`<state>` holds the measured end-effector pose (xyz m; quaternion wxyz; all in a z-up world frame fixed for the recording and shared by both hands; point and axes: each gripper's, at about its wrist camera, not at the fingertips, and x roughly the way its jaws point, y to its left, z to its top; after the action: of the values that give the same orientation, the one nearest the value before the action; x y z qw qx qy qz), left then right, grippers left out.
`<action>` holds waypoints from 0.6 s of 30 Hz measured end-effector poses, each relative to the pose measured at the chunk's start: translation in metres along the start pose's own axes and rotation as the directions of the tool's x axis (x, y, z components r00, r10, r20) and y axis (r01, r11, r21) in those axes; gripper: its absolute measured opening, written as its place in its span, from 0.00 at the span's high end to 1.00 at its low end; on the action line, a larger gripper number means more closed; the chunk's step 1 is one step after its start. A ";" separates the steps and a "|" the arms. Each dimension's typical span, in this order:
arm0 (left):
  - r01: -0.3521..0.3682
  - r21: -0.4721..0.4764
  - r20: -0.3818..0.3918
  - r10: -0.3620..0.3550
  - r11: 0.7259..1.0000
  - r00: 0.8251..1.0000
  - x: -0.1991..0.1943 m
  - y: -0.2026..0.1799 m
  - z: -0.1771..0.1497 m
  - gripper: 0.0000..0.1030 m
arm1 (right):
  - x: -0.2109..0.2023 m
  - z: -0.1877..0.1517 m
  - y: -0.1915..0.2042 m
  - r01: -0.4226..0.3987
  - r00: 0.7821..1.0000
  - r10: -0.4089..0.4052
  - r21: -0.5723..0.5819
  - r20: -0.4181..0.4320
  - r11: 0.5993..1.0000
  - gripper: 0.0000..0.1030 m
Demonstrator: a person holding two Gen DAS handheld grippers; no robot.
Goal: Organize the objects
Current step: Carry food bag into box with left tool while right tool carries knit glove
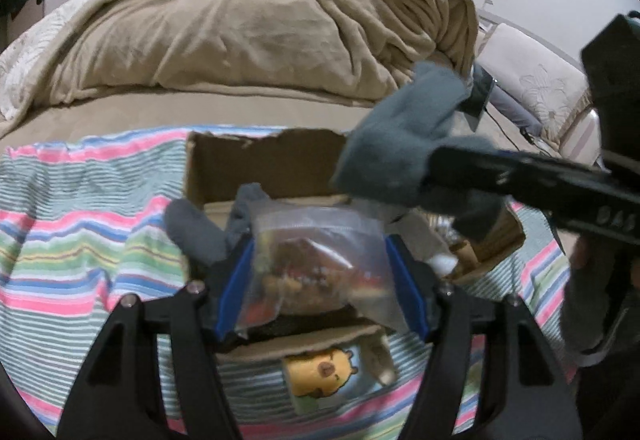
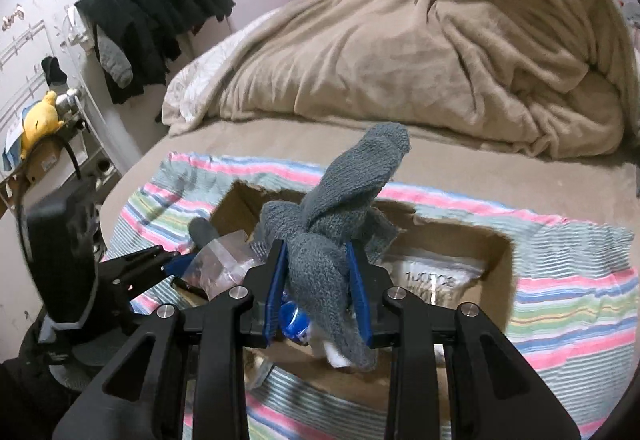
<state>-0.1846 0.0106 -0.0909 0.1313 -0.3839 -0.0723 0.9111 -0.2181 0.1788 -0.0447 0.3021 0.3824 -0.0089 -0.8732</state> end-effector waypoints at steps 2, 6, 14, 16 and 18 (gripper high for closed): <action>-0.004 0.015 -0.013 0.004 1.000 1.000 0.006 -0.003 -0.001 0.33 | 0.009 -0.001 -0.002 -0.005 1.000 0.006 0.011 -0.020 1.000 0.69; -0.020 0.038 -0.012 0.021 0.999 1.000 0.010 -0.007 -0.001 0.31 | 0.024 -0.002 -0.003 0.001 0.999 0.000 0.018 -0.050 1.000 0.69; -0.062 0.072 -0.008 0.062 0.995 0.998 0.014 -0.011 -0.004 0.29 | 0.050 -0.007 -0.011 0.051 0.994 -0.049 0.016 -0.097 0.999 0.67; -0.069 0.061 0.007 0.068 0.996 0.998 0.011 -0.009 -0.005 0.25 | 0.047 -0.007 -0.015 0.049 0.995 -0.046 0.031 -0.089 0.998 0.66; -0.063 0.045 0.021 0.062 0.997 0.998 0.008 -0.007 -0.005 0.24 | 0.047 -0.008 -0.017 0.041 0.995 -0.037 0.045 -0.090 0.998 0.61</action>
<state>-0.1852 0.0192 -0.0977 0.1107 -0.3742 -0.0409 0.9198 -0.2465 0.1696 -0.0856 0.2760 0.4281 -0.0084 -0.8605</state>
